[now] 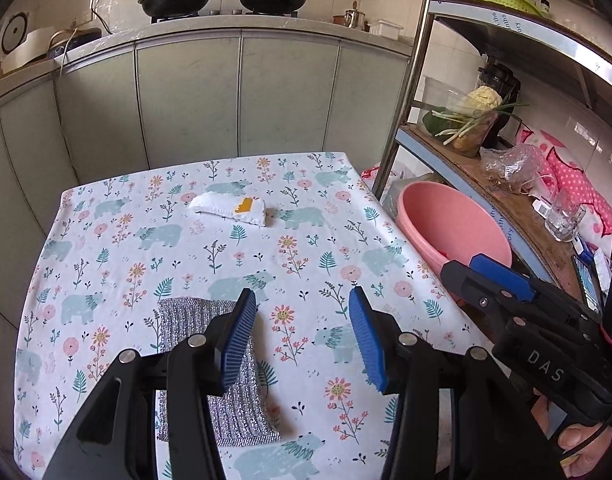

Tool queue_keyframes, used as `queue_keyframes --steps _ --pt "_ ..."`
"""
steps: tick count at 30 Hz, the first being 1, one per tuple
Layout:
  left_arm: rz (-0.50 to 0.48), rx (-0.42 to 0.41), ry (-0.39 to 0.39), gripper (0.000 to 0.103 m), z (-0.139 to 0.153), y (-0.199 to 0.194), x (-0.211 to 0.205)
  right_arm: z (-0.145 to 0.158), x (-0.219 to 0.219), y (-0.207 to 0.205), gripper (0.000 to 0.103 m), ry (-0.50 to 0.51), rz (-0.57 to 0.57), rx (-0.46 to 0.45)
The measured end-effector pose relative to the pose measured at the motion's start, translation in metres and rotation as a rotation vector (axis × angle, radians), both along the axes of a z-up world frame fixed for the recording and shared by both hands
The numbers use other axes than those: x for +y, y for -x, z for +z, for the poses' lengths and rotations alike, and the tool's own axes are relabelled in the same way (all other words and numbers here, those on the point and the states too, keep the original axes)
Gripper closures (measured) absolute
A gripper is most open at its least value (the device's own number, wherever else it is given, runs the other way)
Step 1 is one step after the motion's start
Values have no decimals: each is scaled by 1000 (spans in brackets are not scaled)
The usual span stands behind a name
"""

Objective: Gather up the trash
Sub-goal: 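Move both grippers back over the table toward the grey scrubber pad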

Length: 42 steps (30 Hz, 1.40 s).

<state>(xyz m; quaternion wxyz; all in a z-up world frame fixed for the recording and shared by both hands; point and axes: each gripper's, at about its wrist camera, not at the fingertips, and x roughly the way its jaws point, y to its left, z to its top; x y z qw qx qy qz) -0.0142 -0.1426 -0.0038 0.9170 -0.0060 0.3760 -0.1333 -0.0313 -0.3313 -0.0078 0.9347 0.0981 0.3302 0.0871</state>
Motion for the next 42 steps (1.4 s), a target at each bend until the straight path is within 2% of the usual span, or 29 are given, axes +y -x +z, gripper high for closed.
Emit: queue_keyframes --steps 31,36,42 --pt "10 74 -5 55 -25 -5 16 -10 12 -2 58 4 18 39" --pt "31 84 -2 52 -33 -2 39 -13 12 -4 58 -1 26 46" --pt "90 154 36 50 -52 2 75 -22 17 -10 58 -16 49 74"
